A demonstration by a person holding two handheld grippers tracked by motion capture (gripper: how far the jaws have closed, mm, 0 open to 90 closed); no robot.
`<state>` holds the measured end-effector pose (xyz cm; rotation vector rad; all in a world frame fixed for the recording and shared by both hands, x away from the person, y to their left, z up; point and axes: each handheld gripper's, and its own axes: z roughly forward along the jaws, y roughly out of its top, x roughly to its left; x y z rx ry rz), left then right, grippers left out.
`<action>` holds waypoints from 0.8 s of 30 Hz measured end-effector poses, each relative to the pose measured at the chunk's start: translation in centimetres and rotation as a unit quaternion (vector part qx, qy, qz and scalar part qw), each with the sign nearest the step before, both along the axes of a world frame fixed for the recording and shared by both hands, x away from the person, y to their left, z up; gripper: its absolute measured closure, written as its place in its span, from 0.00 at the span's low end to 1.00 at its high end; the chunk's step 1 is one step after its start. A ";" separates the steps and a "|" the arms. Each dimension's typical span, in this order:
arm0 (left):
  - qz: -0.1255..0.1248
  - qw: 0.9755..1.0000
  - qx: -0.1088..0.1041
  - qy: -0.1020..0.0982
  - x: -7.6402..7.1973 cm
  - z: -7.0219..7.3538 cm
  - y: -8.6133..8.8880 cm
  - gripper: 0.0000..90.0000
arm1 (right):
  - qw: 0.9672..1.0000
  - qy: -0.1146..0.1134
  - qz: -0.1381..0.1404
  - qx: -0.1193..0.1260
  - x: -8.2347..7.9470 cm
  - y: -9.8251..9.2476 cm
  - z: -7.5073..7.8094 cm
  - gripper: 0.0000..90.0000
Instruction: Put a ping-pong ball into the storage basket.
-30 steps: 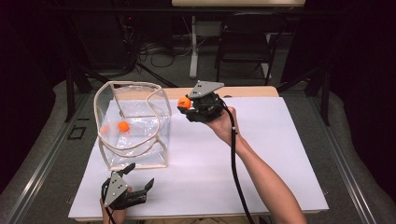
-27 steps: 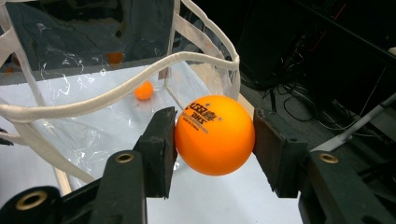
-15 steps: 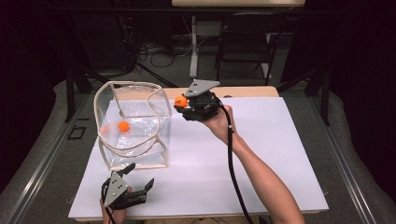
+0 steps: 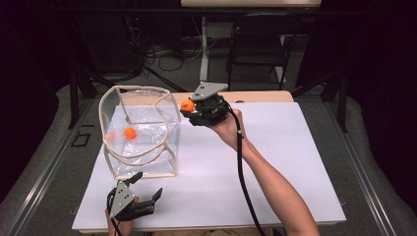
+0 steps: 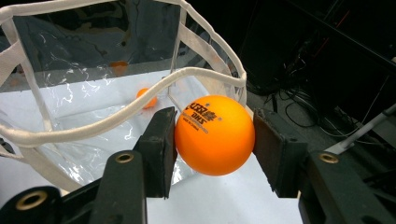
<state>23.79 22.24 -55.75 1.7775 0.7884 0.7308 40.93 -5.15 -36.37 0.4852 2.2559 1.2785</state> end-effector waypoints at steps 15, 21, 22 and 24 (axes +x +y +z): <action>0.000 1.000 -0.001 -0.001 0.0 0.0 0.0 0.17 | 1.000 -0.004 0.007 -0.002 0.1 1.0 0.3 0.57; 0.000 1.000 -0.001 0.000 0.0 0.0 0.0 0.17 | 1.000 -0.004 0.009 -0.003 0.1 1.4 0.4 0.56; 0.000 1.000 -0.001 -0.001 0.0 0.0 0.0 0.17 | 1.000 -0.003 0.010 -0.003 0.2 1.5 0.4 0.57; -0.001 1.000 -0.001 -0.001 0.0 0.0 0.0 0.17 | 1.000 -0.004 0.011 -0.004 0.1 1.7 0.4 0.57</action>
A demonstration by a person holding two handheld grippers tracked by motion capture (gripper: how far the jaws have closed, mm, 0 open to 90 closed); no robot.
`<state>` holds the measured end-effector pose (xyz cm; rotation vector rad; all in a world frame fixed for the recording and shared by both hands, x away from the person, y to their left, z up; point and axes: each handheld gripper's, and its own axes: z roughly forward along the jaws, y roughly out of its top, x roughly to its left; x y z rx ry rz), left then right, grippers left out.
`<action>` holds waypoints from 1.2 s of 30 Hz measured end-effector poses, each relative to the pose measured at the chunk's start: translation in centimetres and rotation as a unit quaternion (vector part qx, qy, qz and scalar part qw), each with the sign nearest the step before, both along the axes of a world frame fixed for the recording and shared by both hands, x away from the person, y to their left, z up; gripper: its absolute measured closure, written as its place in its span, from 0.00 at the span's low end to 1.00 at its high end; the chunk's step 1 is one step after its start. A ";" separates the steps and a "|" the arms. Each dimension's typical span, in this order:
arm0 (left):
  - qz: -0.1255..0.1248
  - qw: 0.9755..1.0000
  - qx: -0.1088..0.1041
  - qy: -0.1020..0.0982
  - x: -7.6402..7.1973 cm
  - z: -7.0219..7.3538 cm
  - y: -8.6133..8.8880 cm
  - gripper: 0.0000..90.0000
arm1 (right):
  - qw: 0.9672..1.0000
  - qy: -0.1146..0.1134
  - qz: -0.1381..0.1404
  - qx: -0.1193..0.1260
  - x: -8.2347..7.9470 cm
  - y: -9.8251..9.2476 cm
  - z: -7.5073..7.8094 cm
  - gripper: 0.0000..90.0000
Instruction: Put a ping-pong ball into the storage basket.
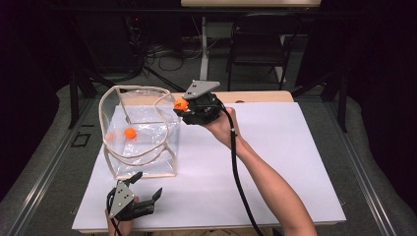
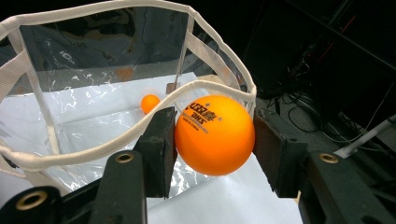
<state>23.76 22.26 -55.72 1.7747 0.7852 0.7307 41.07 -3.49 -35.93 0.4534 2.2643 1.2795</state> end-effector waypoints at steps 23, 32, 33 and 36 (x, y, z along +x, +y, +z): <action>0.000 1.000 0.001 0.001 0.0 0.0 0.0 0.17 | 1.000 -0.003 0.005 -0.001 0.1 0.8 0.0 0.57; 0.000 1.000 0.000 0.000 0.0 0.0 0.0 0.17 | 1.000 -0.004 0.007 -0.003 0.2 1.2 0.0 0.57; 0.000 1.000 0.000 0.001 0.1 0.0 0.0 0.17 | 1.000 -0.003 0.008 -0.005 0.2 1.3 0.0 0.57; 0.000 1.000 0.000 0.000 0.0 0.0 0.0 0.17 | 1.000 -0.003 0.008 -0.003 0.2 1.4 0.0 0.57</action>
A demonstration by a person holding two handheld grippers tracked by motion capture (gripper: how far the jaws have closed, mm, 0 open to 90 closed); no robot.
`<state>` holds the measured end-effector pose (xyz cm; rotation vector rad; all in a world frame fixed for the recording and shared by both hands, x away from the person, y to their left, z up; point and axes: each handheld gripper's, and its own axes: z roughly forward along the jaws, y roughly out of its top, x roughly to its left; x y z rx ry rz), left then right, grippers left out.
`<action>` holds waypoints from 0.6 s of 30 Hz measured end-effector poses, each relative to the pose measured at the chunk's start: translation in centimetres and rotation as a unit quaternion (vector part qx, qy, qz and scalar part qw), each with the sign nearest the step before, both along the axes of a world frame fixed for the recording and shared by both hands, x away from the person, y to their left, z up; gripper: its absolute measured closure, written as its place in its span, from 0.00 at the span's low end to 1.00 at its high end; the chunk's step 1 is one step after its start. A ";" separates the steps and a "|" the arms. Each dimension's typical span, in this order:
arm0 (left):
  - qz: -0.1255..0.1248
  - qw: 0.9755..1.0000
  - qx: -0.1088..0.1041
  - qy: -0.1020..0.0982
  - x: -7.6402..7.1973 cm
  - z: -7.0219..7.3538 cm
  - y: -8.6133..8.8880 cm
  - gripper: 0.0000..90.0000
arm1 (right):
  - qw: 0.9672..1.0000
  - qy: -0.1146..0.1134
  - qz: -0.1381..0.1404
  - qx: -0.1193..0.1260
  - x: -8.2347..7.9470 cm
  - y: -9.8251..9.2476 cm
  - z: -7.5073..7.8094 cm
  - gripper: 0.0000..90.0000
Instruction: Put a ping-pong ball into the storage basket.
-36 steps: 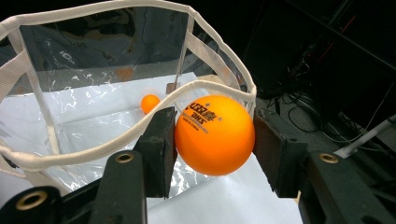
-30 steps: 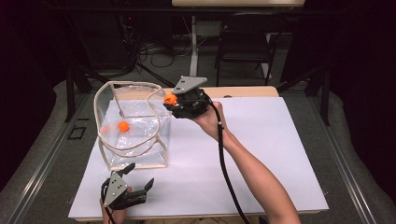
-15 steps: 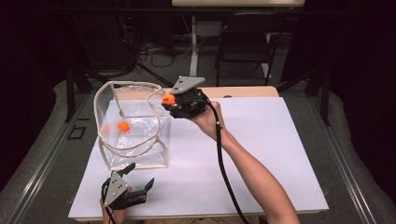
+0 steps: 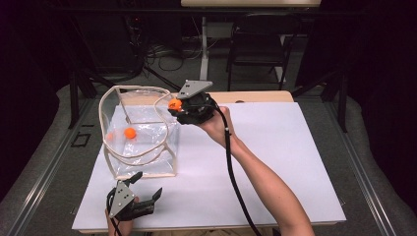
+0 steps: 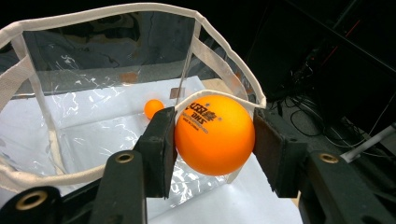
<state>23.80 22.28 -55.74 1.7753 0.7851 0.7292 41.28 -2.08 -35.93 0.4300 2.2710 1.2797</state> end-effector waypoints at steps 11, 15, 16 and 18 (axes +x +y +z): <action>0.000 1.000 -0.001 0.000 0.0 0.0 0.0 0.17 | 1.000 -0.003 0.003 -0.002 0.0 0.5 0.3 0.57; 0.000 1.000 -0.001 0.000 0.0 0.0 0.0 0.17 | 1.000 -0.004 0.005 -0.004 0.0 0.7 0.4 0.57; 0.000 1.000 -0.002 0.000 0.0 0.0 0.0 0.17 | 1.000 -0.004 0.006 -0.004 0.0 0.8 0.4 0.57; 0.000 1.000 -0.002 0.000 0.0 0.0 0.0 0.17 | 1.000 -0.004 0.007 -0.004 0.0 0.9 0.4 0.57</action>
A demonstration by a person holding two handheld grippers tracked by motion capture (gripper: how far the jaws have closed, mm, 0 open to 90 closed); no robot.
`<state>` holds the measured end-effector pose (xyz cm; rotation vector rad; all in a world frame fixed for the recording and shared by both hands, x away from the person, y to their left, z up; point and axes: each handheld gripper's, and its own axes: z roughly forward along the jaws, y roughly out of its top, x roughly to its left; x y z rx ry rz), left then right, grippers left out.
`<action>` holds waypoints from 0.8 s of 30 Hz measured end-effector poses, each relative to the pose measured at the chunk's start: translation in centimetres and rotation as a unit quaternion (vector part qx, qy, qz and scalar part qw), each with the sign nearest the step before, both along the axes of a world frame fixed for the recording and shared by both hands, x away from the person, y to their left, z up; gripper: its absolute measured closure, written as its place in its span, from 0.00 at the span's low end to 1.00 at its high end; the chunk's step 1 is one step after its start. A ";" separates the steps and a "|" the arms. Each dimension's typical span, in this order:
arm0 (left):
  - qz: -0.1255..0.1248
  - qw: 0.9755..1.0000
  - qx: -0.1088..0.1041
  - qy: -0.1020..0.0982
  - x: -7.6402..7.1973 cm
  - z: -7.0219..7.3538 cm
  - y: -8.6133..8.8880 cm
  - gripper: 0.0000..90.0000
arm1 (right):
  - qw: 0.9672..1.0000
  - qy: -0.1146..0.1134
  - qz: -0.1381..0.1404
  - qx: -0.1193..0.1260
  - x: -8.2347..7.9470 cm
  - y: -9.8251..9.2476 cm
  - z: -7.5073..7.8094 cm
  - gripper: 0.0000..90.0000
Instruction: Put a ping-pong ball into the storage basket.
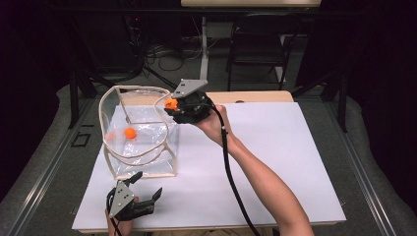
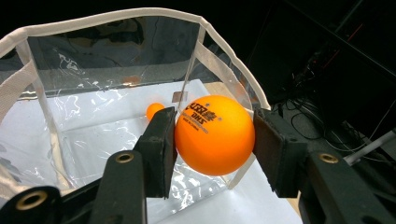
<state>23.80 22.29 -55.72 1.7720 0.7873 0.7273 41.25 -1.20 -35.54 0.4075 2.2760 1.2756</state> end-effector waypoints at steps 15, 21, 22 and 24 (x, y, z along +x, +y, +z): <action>0.001 1.000 0.001 -0.001 0.0 0.0 0.0 0.17 | 1.000 -0.003 0.004 -0.004 0.0 0.6 0.1 0.57; 0.001 1.000 0.001 -0.002 -0.1 0.0 0.0 0.17 | 1.000 -0.006 0.007 -0.002 0.0 0.9 0.5 0.57; 0.001 1.000 -0.001 -0.001 -0.1 0.0 0.0 0.17 | 1.000 -0.006 0.008 -0.003 0.0 1.0 0.5 0.57; -0.001 1.000 0.001 -0.002 0.0 0.0 0.0 0.17 | 1.000 -0.008 0.009 -0.006 -0.1 1.2 0.5 0.57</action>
